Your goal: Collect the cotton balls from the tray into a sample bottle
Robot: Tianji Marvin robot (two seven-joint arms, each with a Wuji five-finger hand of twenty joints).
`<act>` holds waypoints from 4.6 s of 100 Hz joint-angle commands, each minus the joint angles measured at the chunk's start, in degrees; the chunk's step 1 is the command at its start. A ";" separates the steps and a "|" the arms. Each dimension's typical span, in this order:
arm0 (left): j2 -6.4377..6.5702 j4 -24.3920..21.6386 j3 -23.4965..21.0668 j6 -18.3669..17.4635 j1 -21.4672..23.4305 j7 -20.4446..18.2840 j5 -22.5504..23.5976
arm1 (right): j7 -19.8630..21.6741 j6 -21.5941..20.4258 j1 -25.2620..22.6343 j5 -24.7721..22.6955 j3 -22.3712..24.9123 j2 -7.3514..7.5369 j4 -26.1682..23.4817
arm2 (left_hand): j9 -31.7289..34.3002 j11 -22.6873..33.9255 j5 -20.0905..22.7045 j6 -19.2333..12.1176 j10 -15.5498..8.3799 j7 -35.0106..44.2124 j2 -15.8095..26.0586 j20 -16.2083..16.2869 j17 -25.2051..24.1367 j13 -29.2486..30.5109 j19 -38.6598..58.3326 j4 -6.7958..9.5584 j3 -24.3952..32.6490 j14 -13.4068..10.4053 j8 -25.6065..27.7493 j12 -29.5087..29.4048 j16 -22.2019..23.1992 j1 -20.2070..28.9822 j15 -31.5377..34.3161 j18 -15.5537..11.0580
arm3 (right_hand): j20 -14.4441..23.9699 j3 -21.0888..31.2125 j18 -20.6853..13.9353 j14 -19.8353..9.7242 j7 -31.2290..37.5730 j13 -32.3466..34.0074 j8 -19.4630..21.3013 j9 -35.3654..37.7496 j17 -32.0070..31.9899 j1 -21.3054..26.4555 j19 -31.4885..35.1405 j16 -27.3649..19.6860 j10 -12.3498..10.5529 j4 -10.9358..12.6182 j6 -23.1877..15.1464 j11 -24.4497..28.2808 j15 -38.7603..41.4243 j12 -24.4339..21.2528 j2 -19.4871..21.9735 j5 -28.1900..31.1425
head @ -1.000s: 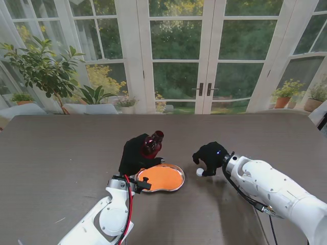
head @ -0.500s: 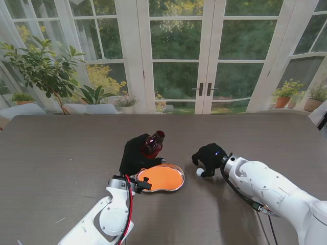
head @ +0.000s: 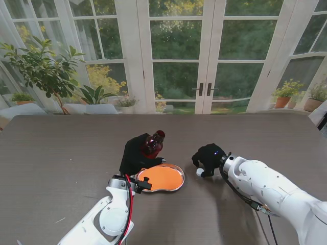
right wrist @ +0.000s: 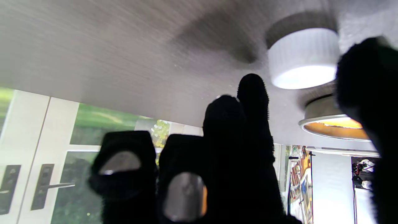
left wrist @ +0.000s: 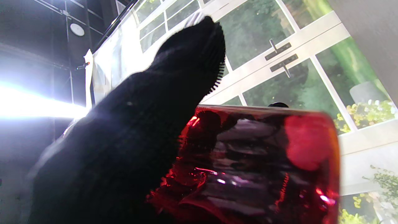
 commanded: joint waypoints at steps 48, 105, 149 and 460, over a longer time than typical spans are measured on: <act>-0.11 -0.62 -0.02 0.03 0.12 -1.33 -0.26 | -0.36 -2.05 1.28 2.55 -4.87 -2.36 3.90 | 2.60 0.46 5.66 -9.05 -0.90 7.67 47.93 0.68 -1.52 0.89 -0.32 1.81 3.82 5.27 1.65 0.10 0.44 4.20 0.45 -0.46 | -0.27 4.03 2.58 -2.35 1.29 0.81 -1.48 8.28 2.82 3.01 4.81 2.06 -0.49 -1.39 1.42 1.00 5.54 1.21 -2.88 4.61; -0.11 -0.88 -0.01 0.20 0.25 -1.38 -0.39 | 1.02 -3.58 0.95 2.22 -3.88 -1.76 2.95 | 2.65 0.35 5.65 -8.92 -0.80 7.70 47.87 0.69 -1.52 0.84 -0.38 1.70 3.99 5.41 1.51 0.17 0.45 4.18 0.38 -0.31 | -0.20 3.82 4.03 -0.86 12.59 0.72 -15.19 10.09 3.72 9.98 5.37 2.86 -0.09 -11.93 1.83 4.02 7.15 0.38 2.38 4.94; -0.04 -1.07 -0.04 0.27 0.28 -1.48 -0.28 | -0.21 -4.83 1.44 3.77 -5.34 -3.11 5.62 | 2.66 0.26 5.66 -9.03 -0.83 7.73 47.81 0.71 -1.54 0.90 -0.41 1.61 3.99 5.41 1.47 0.21 0.45 4.14 0.37 -0.31 | -0.37 3.69 3.93 -0.25 19.38 0.69 -17.35 10.20 3.96 12.28 5.69 2.91 0.31 -13.14 2.31 5.14 7.54 -0.14 6.11 3.44; 0.35 -2.36 -1.01 0.62 1.22 -1.93 0.09 | 12.80 -12.89 -0.72 8.14 5.01 -4.07 0.78 | 2.91 0.13 5.70 -8.78 -0.57 7.53 46.96 0.76 -1.38 1.06 -0.52 1.01 4.78 5.57 0.71 0.35 0.45 3.91 0.29 -0.01 | -0.22 7.82 0.79 -2.69 25.58 0.80 -10.88 9.73 3.50 14.47 5.91 3.07 -0.80 -12.75 0.81 7.92 7.92 5.87 4.60 5.80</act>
